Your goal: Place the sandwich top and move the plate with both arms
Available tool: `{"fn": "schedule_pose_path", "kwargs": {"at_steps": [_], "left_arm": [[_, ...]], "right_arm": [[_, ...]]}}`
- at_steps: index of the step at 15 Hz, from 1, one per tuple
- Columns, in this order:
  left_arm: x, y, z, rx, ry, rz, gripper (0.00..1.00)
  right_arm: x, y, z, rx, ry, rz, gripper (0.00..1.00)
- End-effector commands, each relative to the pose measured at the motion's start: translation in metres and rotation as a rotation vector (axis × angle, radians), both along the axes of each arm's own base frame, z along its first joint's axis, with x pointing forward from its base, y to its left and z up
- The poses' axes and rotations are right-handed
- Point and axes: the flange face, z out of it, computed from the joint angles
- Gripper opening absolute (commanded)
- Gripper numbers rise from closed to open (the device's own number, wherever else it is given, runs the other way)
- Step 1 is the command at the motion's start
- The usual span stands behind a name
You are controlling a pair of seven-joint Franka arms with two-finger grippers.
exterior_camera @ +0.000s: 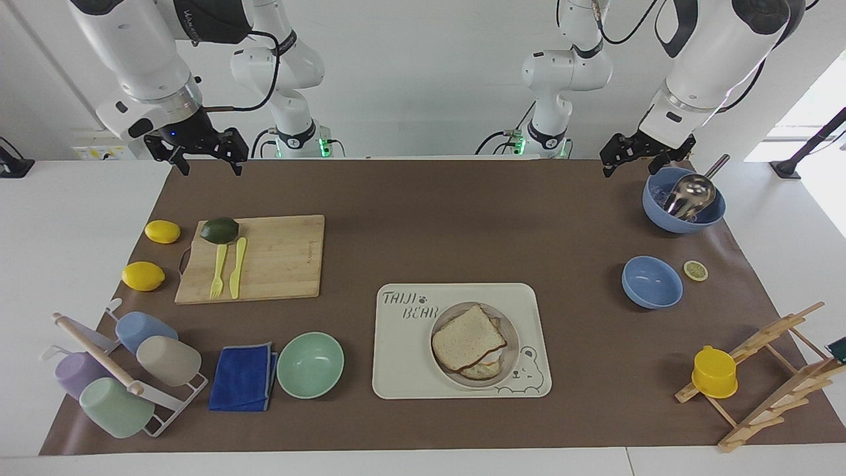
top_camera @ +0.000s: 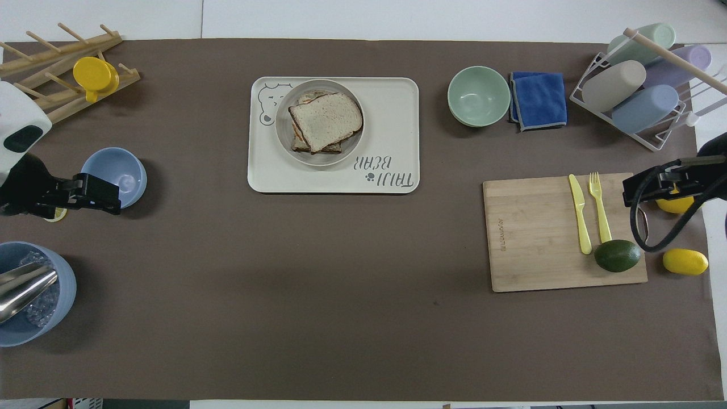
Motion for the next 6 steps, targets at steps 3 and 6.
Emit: {"fn": "schedule_pose_path", "kwargs": {"at_steps": [3,6], "left_arm": [[0.0065,0.0029,0.0014,0.013,-0.034,-0.013,1.0],[0.0073,0.0029,-0.0009,0.013,-0.029,-0.015,1.0]], "right_arm": [[-0.0063,-0.0043,0.0045,0.029,0.003,0.001,1.0],[-0.0059,-0.0058,0.0049,0.031,0.003,0.0,1.0]]}}
